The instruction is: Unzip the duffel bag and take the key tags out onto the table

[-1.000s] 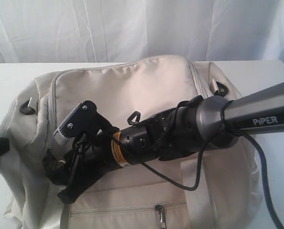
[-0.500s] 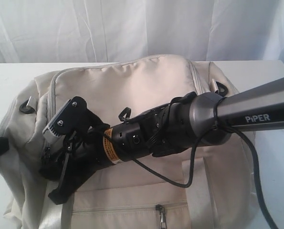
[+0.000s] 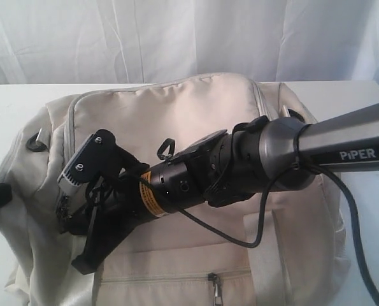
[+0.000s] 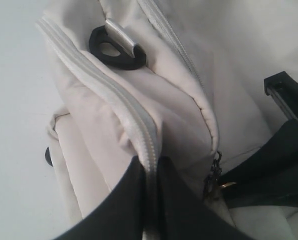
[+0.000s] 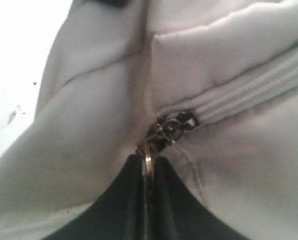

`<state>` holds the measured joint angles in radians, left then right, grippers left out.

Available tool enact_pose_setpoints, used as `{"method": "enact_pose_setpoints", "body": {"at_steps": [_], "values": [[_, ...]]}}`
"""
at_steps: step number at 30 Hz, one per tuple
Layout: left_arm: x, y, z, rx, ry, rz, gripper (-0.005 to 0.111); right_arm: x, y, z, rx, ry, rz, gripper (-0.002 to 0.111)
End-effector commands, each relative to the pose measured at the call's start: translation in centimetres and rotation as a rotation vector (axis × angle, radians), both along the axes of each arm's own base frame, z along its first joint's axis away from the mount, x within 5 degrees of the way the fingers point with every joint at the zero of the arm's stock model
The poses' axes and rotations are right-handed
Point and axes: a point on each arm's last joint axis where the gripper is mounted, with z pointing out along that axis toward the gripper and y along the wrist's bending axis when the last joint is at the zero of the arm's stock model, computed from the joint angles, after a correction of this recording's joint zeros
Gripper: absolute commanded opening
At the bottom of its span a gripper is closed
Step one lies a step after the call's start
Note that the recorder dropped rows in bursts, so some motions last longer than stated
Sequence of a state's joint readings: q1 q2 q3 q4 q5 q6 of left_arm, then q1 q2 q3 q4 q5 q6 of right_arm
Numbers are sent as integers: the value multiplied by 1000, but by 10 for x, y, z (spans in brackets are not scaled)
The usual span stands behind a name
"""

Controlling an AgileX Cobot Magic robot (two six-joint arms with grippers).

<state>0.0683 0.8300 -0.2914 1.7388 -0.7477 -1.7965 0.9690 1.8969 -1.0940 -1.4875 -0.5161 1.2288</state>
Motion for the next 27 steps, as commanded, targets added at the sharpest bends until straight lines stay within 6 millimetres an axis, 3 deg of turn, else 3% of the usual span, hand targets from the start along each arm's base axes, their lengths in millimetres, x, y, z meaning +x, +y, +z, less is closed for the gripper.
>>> {"method": "enact_pose_setpoints", "body": {"at_steps": [1,6,14,27], "values": [[-1,-1,-1,-3,6,-9,5,5,-2,2,-24,-39,-53,0],[-1,-1,-1,-4,7,-11,5,6,-2,7,-11,-38,-73,0],[-1,-1,-1,-4,7,-11,5,3,-7,37,54,-78,-77,0],[-1,-1,-1,-4,7,-11,5,4,-7,36,51,-59,-95,0]]}}
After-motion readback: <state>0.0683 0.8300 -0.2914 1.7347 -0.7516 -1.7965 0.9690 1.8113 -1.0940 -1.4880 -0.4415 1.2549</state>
